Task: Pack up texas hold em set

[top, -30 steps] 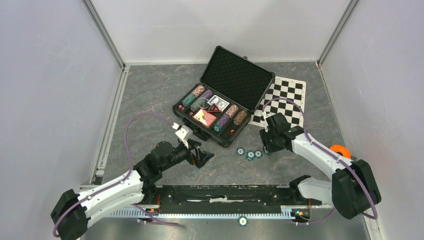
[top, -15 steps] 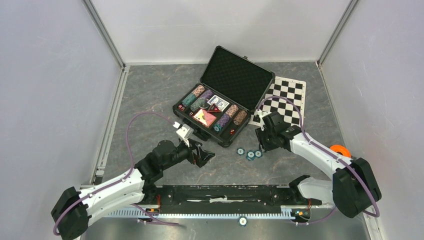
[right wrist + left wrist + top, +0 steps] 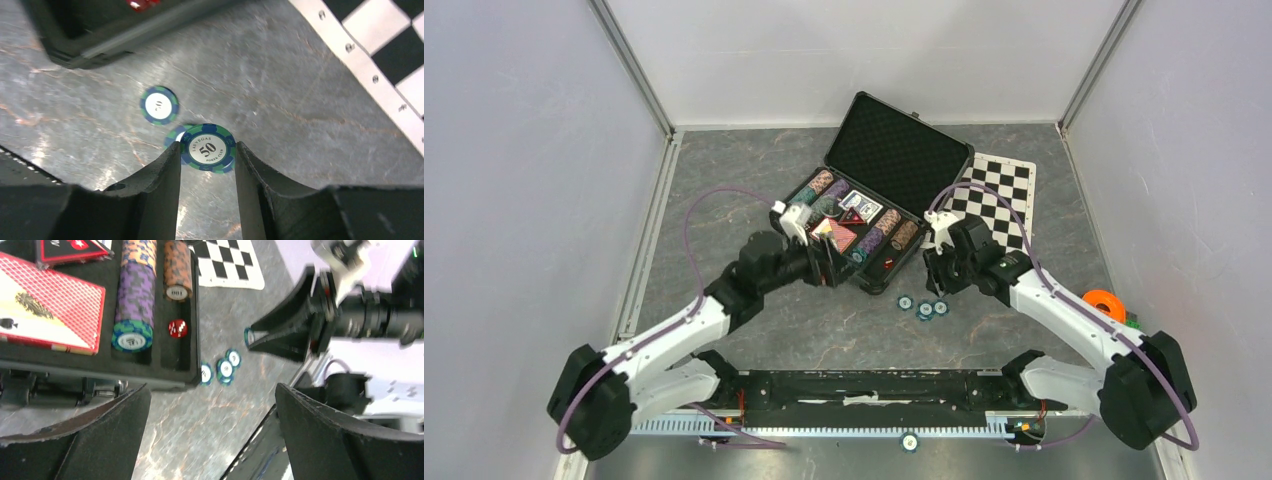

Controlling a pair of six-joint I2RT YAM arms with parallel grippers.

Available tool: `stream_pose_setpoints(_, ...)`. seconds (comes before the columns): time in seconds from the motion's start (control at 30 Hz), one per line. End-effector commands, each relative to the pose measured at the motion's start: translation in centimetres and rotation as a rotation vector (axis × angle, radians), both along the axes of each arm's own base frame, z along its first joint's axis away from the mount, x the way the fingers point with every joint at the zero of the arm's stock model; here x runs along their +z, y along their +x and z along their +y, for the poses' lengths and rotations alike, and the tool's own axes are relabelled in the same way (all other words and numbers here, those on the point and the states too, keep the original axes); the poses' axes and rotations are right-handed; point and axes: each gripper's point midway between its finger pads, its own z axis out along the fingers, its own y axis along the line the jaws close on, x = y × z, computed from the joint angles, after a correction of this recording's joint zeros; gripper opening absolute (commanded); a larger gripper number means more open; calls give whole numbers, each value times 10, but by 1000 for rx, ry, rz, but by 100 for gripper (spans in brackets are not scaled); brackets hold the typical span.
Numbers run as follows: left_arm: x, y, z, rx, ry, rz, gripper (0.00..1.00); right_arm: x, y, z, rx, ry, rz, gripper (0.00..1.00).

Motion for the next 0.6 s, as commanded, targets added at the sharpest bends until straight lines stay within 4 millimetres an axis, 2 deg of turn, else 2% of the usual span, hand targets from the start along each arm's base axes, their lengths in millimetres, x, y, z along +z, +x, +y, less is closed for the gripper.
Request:
stream_pose_setpoints(0.0,34,13,-23,-100,-192,191,100,48,19,35,150,122,-169,41)
stream_pose_setpoints(0.13,33,20,-49,-194,-214,316,98,65,22,56,232,172,-234,40)
stream_pose_setpoints(0.2,38,25,-56,-212,-227,337,96,75,24,66,264,192,-273,40)
stream_pose_setpoints(0.33,43,33,-61,-206,-229,356,94,90,29,79,295,219,-329,39)
stream_pose_setpoints(0.57,26,37,-70,-232,-197,454,82,96,38,101,330,234,-339,38)
